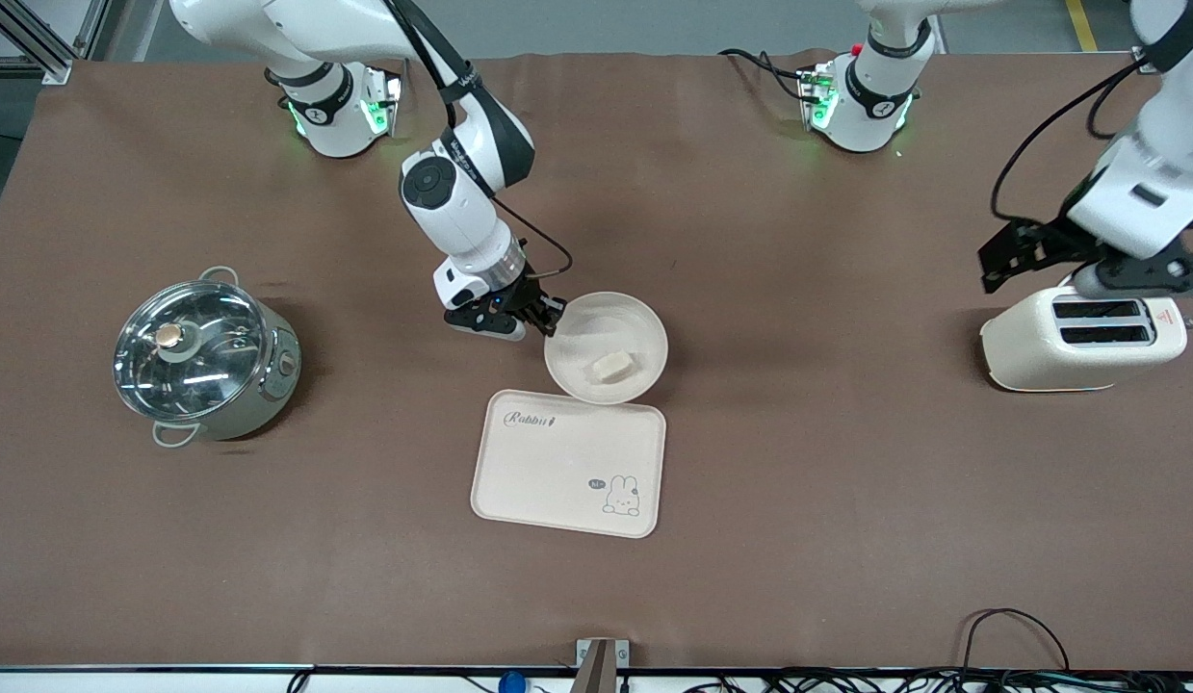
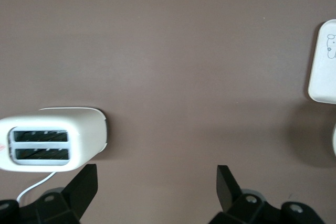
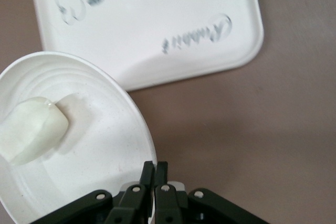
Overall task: Place bun in plate and plate on tray
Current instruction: 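Carry the plate with the right gripper and lower it onto the tray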
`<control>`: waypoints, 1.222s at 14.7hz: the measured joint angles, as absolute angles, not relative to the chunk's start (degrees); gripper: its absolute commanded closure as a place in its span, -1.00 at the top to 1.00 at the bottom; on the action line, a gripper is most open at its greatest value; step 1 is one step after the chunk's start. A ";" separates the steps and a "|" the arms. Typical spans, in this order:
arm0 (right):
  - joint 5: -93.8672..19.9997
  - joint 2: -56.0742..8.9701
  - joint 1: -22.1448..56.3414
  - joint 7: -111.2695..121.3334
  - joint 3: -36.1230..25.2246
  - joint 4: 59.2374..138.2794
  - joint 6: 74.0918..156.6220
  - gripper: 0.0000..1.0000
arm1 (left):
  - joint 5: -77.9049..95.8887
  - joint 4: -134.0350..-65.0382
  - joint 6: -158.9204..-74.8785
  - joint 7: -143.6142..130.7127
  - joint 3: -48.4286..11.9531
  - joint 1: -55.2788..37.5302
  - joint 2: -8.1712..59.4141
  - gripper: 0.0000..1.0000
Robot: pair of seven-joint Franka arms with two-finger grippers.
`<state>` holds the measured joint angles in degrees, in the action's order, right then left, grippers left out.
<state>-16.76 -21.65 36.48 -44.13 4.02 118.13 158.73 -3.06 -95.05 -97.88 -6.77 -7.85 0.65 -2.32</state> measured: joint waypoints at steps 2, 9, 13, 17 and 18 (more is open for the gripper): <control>-16.78 -23.30 34.17 -41.64 3.76 112.73 153.25 -0.99 | -2.99 -96.86 -97.79 -5.70 -3.76 -3.14 -4.79 1.00; -16.86 -36.99 24.99 -27.98 3.62 94.71 144.58 -0.99 | -2.99 -99.13 -101.07 -5.79 -1.03 -7.21 -7.03 1.00; -16.86 -41.61 25.25 -24.93 3.89 92.21 144.56 -0.99 | -2.98 -98.83 -100.99 -4.37 1.48 -7.01 -6.85 1.00; -16.87 -43.17 25.00 -23.97 3.85 91.87 144.95 -0.99 | -2.93 -98.42 -101.00 -4.35 1.50 -7.21 -6.44 1.00; -16.88 -43.30 24.76 -23.77 3.83 91.65 144.96 -0.99 | -2.93 -97.78 -100.92 -4.36 1.48 -7.41 -6.34 1.00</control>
